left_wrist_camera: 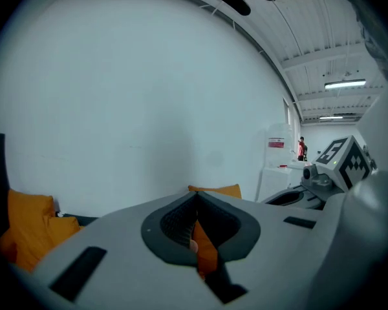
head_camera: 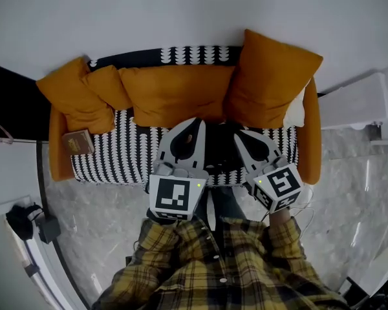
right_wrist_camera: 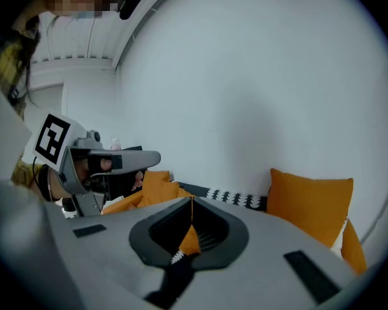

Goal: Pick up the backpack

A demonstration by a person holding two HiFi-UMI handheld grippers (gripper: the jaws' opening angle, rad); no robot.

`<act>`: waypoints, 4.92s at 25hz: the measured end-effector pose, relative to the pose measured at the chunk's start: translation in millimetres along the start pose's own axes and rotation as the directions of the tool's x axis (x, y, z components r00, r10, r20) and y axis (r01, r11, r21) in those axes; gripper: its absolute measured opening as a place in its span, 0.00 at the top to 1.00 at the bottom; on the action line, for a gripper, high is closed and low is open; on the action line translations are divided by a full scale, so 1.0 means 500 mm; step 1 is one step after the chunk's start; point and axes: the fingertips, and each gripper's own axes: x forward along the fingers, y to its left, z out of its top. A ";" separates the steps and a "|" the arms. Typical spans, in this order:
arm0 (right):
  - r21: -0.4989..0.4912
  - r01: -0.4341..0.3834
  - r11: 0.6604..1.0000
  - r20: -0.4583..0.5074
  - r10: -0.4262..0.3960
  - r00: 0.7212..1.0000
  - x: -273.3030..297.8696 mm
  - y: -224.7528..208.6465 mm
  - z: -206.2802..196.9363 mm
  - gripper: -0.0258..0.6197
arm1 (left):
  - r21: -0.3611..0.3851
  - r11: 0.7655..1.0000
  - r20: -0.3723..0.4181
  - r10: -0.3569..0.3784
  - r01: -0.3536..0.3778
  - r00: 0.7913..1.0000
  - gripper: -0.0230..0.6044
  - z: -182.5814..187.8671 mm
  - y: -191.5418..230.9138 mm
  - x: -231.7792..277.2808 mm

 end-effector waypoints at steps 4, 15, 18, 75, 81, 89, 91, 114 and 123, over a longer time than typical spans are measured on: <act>0.004 0.026 1.000 -0.042 -0.026 0.999 0.023 -0.040 -0.057 0.93 | -0.012 1.000 -0.063 -0.016 0.016 0.998 0.93 -0.070 -0.001 0.025; 0.002 0.042 0.999 -0.167 -0.041 0.985 0.097 -0.084 -0.216 0.93 | -0.046 0.999 -0.203 -0.035 0.026 0.979 0.93 -0.249 0.021 0.069; 0.007 0.037 0.999 -0.194 -0.035 0.980 0.111 -0.092 -0.256 0.93 | -0.059 0.998 -0.239 -0.042 0.029 0.970 0.93 -0.298 0.025 0.073; -0.039 0.122 0.992 -0.434 -0.126 0.892 0.160 -0.238 -0.628 0.48 | -0.153 0.953 -0.597 0.123 -0.263 0.793 0.50 -0.803 0.097 0.070; 0.002 0.141 0.990 -0.482 -0.123 0.868 0.162 -0.260 -0.681 0.47 | -0.194 0.939 -0.615 0.109 -0.283 0.781 0.46 -0.850 0.099 0.061; 0.037 0.165 0.986 -0.515 -0.123 0.848 0.190 -0.289 -0.745 0.47 | -0.223 0.935 -0.652 0.066 -0.274 0.755 0.45 -0.923 0.101 0.083; 0.028 0.155 0.988 -0.523 -0.118 0.844 0.200 -0.286 -0.751 0.47 | -0.224 0.937 -0.661 0.057 -0.269 0.748 0.45 -0.934 0.102 0.087; -0.046 0.097 0.994 -0.621 -0.105 0.777 0.234 -0.276 -0.819 0.64 | -0.187 0.916 -0.756 0.096 -0.354 0.648 0.62 -1.026 0.091 0.125; -0.023 0.107 0.994 -0.620 -0.098 0.778 0.230 -0.260 -0.824 0.81 | -0.217 0.903 -0.774 0.071 -0.370 0.629 0.80 -1.031 0.075 0.118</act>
